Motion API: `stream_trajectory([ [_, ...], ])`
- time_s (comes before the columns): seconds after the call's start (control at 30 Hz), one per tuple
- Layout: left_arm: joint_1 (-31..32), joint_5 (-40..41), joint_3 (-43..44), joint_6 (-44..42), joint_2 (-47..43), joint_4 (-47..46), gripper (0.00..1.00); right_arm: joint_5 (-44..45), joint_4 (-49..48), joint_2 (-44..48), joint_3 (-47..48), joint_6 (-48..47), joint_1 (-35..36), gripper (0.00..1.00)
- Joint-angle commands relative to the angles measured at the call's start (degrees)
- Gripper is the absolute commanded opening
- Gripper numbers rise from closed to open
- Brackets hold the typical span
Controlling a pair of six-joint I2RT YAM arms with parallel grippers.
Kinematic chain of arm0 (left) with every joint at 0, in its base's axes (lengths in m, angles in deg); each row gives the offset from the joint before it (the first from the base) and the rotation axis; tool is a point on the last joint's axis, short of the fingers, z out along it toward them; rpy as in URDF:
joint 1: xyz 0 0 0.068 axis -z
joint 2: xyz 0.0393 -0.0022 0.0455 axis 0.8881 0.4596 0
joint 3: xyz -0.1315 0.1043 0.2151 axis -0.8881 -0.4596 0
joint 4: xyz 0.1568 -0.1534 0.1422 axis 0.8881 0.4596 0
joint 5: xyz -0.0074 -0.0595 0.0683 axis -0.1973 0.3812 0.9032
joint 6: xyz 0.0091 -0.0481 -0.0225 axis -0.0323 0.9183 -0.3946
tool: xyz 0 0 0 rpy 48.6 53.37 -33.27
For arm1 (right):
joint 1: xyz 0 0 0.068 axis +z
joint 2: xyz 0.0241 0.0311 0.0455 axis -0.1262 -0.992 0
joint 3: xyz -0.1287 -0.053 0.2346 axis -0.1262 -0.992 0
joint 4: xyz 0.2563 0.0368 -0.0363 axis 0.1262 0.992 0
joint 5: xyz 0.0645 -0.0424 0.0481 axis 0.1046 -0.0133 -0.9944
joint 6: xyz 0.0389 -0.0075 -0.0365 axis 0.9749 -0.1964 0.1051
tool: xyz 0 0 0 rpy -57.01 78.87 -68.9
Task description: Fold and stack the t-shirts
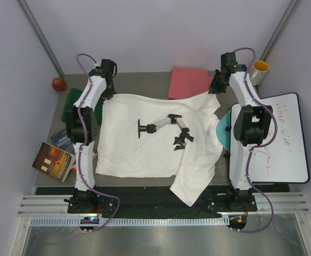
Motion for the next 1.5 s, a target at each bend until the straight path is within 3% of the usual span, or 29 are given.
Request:
stream_trajectory([
  [0.0,0.7,-2.7,-2.9,0.2,-7.3,0.2,0.0,-1.2,-0.2,8.7,-3.5,-0.2,-0.2,0.01],
  [0.23,1.0,-3.8,-17.3,-1.0,-18.0,-3.3,0.0,-0.9,-0.7,19.1,-15.9,-0.7,-0.1,0.01],
  [0.57,1.3,-3.0,-22.1,-0.4,-20.1,2.9,0.0,-2.6,0.7,25.9,-30.0,0.0,1.5,0.01],
  [1.23,2.0,-0.5,-23.3,-0.1,-16.8,14.5,0.0,-4.0,3.6,26.5,-32.3,-0.8,2.9,0.01],
  [1.47,2.0,3.4,-18.8,1.8,-9.3,19.8,0.0,-5.2,3.6,25.3,-32.2,-0.4,2.9,0.01],
])
